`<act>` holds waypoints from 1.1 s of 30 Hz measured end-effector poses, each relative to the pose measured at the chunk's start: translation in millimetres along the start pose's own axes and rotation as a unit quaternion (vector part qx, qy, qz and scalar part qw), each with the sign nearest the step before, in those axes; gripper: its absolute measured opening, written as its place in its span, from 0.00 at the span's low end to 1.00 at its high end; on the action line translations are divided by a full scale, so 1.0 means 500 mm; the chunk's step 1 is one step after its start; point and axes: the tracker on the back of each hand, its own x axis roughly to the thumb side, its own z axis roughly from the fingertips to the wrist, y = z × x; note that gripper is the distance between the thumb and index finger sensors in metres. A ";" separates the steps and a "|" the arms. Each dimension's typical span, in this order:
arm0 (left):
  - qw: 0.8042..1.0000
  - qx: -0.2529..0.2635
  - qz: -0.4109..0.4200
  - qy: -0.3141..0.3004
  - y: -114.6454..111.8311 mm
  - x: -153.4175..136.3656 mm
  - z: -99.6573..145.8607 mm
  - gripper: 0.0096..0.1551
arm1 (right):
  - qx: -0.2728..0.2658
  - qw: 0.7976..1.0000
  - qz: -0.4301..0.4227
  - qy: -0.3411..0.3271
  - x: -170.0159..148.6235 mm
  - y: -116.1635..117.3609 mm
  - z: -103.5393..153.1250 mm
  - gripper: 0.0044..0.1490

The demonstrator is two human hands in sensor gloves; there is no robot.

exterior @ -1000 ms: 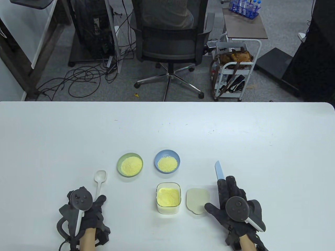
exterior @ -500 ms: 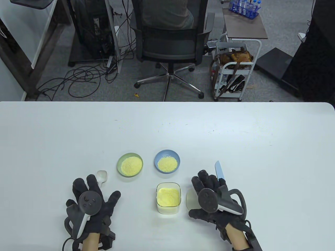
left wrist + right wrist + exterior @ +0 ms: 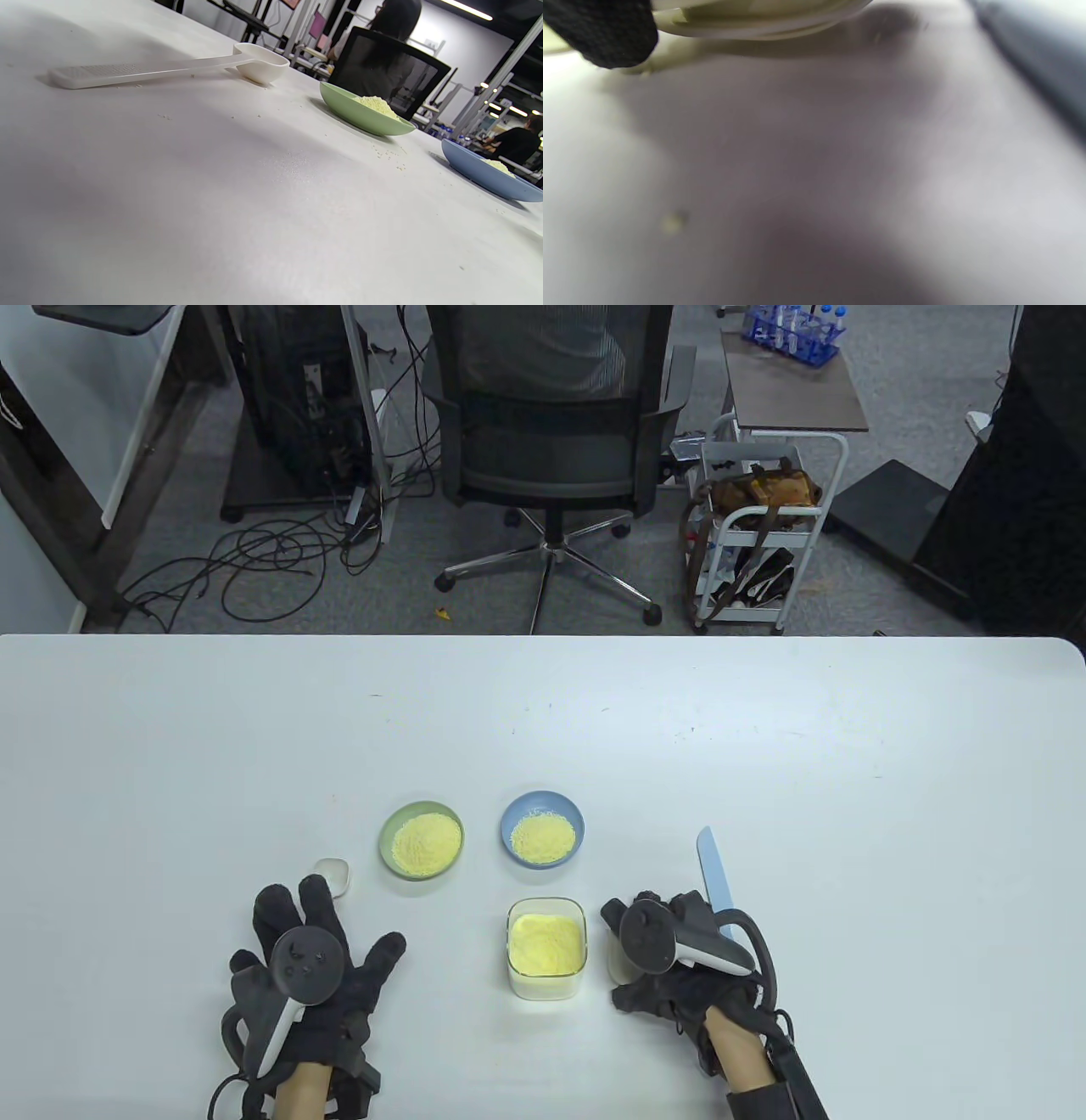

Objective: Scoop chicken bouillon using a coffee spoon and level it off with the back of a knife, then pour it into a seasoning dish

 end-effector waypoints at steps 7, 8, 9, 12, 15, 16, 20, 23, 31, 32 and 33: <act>1.000 -0.001 0.008 -0.006 -0.002 0.002 -0.001 0.68 | -0.162 0.979 -0.117 -0.044 0.051 -0.131 0.069 0.55; 1.000 -0.001 0.008 -0.006 -0.002 0.001 -0.001 0.68 | -0.160 0.977 -0.131 -0.060 0.072 -0.145 0.070 0.55; 1.000 -0.002 0.010 -0.006 -0.001 0.001 -0.001 0.68 | -0.155 0.975 -0.141 -0.076 0.089 -0.151 0.068 0.55; 1.000 -0.002 0.013 -0.008 -0.002 0.002 -0.001 0.68 | -0.119 0.974 -0.158 -0.110 0.141 -0.149 0.049 0.55; 1.000 -0.003 0.010 -0.010 -0.003 0.002 0.000 0.68 | -0.088 0.982 -0.122 -0.111 0.174 -0.127 0.026 0.55; 1.000 -0.003 0.008 -0.010 -0.003 0.002 0.000 0.68 | -0.080 0.985 -0.105 -0.108 0.180 -0.118 0.021 0.55; 1.000 -0.006 0.008 -0.011 -0.005 0.003 0.000 0.68 | -0.075 0.989 -0.072 -0.103 0.187 -0.098 0.010 0.55; 1.000 -0.006 0.007 -0.012 -0.006 0.005 0.001 0.68 | -0.082 0.988 -0.082 -0.106 0.189 -0.096 0.009 0.55; 0.995 -0.002 0.074 -0.071 0.007 0.041 0.021 0.65 | -0.041 0.980 -0.122 -0.152 0.168 -0.096 0.013 0.58; 0.993 0.004 0.082 -0.083 0.009 0.050 0.026 0.64 | -0.049 0.977 -0.132 -0.157 0.162 -0.099 0.018 0.58; 0.990 0.007 0.094 -0.102 0.011 0.064 0.031 0.60 | -0.065 0.975 -0.144 -0.157 0.153 -0.106 0.024 0.57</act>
